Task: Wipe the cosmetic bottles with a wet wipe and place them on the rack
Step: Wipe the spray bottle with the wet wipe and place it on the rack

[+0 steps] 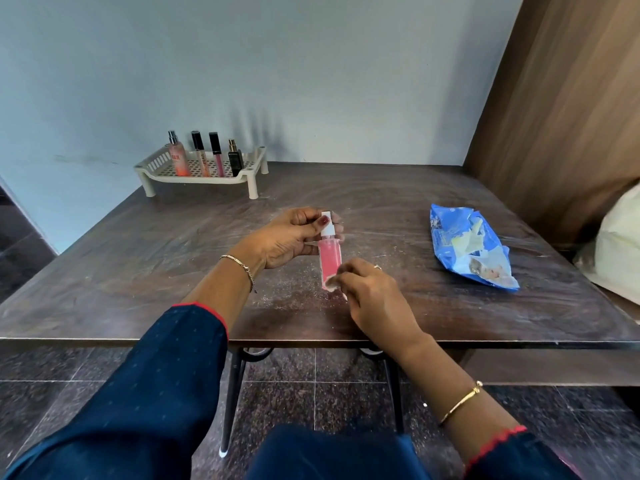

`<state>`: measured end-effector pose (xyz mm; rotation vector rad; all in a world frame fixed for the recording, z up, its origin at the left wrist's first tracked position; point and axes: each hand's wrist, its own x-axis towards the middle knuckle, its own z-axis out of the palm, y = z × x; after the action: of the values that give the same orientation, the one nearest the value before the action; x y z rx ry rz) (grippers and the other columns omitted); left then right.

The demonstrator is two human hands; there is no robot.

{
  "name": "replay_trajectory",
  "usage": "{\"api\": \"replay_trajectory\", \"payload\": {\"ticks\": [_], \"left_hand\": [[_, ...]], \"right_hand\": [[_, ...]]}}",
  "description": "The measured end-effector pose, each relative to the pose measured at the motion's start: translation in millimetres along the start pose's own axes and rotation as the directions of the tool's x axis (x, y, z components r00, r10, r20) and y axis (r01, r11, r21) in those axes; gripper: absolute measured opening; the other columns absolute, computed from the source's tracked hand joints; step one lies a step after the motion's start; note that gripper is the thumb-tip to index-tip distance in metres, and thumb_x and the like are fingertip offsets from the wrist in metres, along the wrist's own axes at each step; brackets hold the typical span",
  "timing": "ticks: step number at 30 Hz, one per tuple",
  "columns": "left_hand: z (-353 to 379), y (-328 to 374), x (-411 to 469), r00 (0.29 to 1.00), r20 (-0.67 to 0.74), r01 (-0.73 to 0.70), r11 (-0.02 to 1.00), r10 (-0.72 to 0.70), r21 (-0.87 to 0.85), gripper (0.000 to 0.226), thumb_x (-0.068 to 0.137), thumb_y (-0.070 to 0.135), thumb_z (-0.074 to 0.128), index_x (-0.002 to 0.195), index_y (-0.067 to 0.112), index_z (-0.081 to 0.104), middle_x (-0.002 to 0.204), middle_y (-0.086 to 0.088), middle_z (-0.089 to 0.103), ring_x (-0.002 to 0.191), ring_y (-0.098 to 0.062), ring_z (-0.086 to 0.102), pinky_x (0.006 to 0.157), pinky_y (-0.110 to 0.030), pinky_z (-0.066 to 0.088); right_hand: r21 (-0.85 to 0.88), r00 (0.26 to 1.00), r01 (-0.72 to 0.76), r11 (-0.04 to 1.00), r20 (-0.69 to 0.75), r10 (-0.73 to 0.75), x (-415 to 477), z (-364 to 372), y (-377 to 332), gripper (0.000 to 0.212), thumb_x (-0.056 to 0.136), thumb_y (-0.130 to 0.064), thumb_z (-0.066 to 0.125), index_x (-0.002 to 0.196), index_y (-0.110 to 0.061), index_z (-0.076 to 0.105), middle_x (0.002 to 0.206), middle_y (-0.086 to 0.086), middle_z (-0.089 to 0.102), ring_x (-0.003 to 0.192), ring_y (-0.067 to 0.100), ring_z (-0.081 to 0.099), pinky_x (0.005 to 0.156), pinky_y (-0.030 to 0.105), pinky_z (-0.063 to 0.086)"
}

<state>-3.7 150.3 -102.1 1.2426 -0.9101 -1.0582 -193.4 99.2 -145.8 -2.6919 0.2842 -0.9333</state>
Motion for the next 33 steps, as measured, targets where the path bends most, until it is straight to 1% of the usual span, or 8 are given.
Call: {"api": "replay_trajectory", "payload": {"ticks": [6,9,13,17,20,23,27,33], "left_hand": [[0,5,-5,1.0,0.009,-0.021,0.999,0.02,0.034,0.026,0.096,0.011,0.048,0.119,0.004,0.058,0.115,-0.011,0.068,0.105,-0.022,0.067,0.084,-0.031,0.056],[1,8,-6,0.999,0.026,-0.022,0.998,0.02,0.059,0.027,0.095,0.012,0.049,0.119,0.005,0.058,0.117,-0.011,0.067,0.106,-0.022,0.066,0.084,-0.032,0.056],[2,8,-6,0.999,0.033,-0.013,0.996,0.01,0.094,0.031,0.096,0.012,0.05,0.124,0.002,0.056,0.112,-0.009,0.066,0.095,-0.019,0.066,0.081,-0.031,0.056],[-1,6,-6,1.0,0.019,-0.012,0.995,0.01,0.101,0.032,0.095,0.014,0.05,0.125,0.003,0.056,0.107,-0.008,0.066,0.09,-0.015,0.067,0.086,-0.033,0.056],[1,6,-6,1.0,0.0,-0.016,0.997,0.016,0.073,0.03,0.093,0.013,0.054,0.121,0.004,0.058,0.109,-0.008,0.068,0.094,-0.018,0.068,0.086,-0.035,0.056],[1,4,-5,0.998,-0.062,-0.017,0.997,0.022,0.076,0.029,0.09,0.014,0.059,0.117,0.005,0.059,0.111,-0.01,0.07,0.101,-0.021,0.068,0.091,-0.042,0.053],[2,4,-6,0.994,-0.103,-0.013,0.997,0.021,0.071,0.025,0.088,0.012,0.062,0.112,0.008,0.062,0.107,-0.009,0.072,0.102,-0.023,0.068,0.093,-0.044,0.052],[4,5,-10,0.998,-0.043,-0.048,0.991,0.054,0.124,0.028,0.086,0.017,0.064,0.113,0.01,0.064,0.112,-0.007,0.071,0.105,-0.022,0.067,0.088,-0.039,0.055]], "right_hand": [[-0.008,0.995,0.017,1.0,0.099,-0.016,-2,-1,-1,0.018,0.084,0.004,0.063,0.096,-0.006,0.073,0.097,0.004,0.065,0.075,0.022,0.064,0.066,0.034,0.056],[0.013,1.0,0.007,1.0,0.021,-0.007,11,-4,-3,0.018,0.082,0.006,0.063,0.092,-0.004,0.073,0.095,0.006,0.065,0.076,0.024,0.064,0.064,0.038,0.055],[-0.012,0.993,-0.009,1.0,-0.119,0.007,36,-7,-2,0.018,0.081,0.005,0.066,0.094,-0.005,0.073,0.097,0.008,0.066,0.08,0.026,0.063,0.066,0.041,0.055],[-0.043,0.987,-0.011,0.999,-0.16,0.004,40,-3,-2,0.021,0.078,0.006,0.068,0.096,-0.005,0.073,0.097,0.008,0.066,0.081,0.027,0.063,0.065,0.042,0.055],[-0.052,0.991,0.022,0.998,-0.132,-0.028,35,-1,1,0.019,0.078,0.005,0.068,0.094,-0.005,0.073,0.098,0.008,0.066,0.078,0.027,0.064,0.063,0.043,0.055],[-0.053,0.996,0.048,0.997,-0.072,-0.052,24,0,2,0.018,0.078,0.006,0.064,0.092,-0.004,0.072,0.095,0.008,0.065,0.074,0.027,0.063,0.06,0.042,0.054],[-0.041,1.0,0.01,0.999,-0.024,-0.011,7,2,-2,0.017,0.081,0.005,0.066,0.091,-0.006,0.074,0.093,0.004,0.066,0.075,0.023,0.064,0.063,0.038,0.056],[-0.029,0.999,-0.012,1.0,0.051,0.014,0,1,-7,0.018,0.083,0.007,0.062,0.091,-0.006,0.072,0.094,0.002,0.063,0.075,0.024,0.062,0.064,0.035,0.053]]}}
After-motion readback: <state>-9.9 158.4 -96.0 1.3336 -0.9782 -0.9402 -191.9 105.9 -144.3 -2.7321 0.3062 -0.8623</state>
